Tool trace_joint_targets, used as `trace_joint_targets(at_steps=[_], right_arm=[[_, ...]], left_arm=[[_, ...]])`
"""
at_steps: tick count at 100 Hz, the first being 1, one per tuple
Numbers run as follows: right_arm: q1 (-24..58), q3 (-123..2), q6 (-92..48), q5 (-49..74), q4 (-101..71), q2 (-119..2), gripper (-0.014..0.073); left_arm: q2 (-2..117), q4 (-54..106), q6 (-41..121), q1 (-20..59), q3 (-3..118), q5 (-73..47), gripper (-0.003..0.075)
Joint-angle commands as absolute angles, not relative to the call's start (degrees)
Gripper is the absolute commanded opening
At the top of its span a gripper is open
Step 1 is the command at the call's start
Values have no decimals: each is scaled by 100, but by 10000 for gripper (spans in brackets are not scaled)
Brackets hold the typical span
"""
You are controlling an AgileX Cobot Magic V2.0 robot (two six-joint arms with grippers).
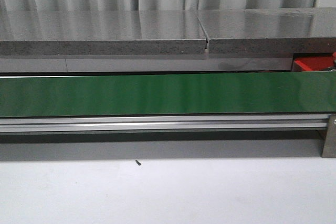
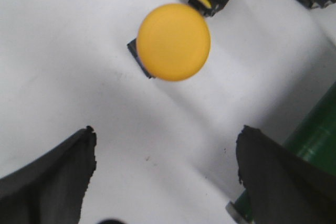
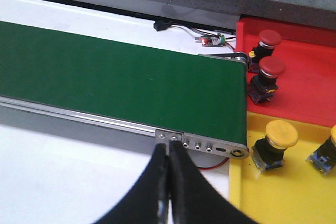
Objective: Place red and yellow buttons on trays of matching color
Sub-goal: 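Lower the left gripper onto a yellow button and grasp it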
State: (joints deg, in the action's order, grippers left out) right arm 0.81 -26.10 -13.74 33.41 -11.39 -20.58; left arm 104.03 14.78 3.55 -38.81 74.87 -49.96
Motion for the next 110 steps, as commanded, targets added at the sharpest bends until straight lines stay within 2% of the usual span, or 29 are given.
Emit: trace_joint_targets(at_steps=[1, 15, 24, 47, 72, 88, 110], right_arm=[[101, -2750, -1424, 2953, -1206, -2096, -115], [101, -2750, -1424, 2953, -1206, -2096, -115], [101, -2750, -1424, 2953, -1206, -2096, -115], [101, -2750, -1424, 2953, -1206, -2096, -115], [101, -2750, -1424, 2953, -1206, -2096, -115], [101, -2750, -1424, 2953, -1206, -2096, -115], [101, -2750, -1424, 2953, -1206, -2096, -115]], left_arm=[[10432, 1632, 281, -3878, 7946, -5009, 524], [10876, 1641, 184, -3878, 8471, -5152, 522], [11100, 1641, 184, -3878, 8724, -5185, 494], [11474, 1720, 184, -3854, 8990, -5117, 395], [11499, 1720, 184, -3854, 8990, -5022, 246], [11346, 1760, 354, -3854, 8990, -5150, 239], [10552, 1823, 488, -3821, 8990, -5301, 239]])
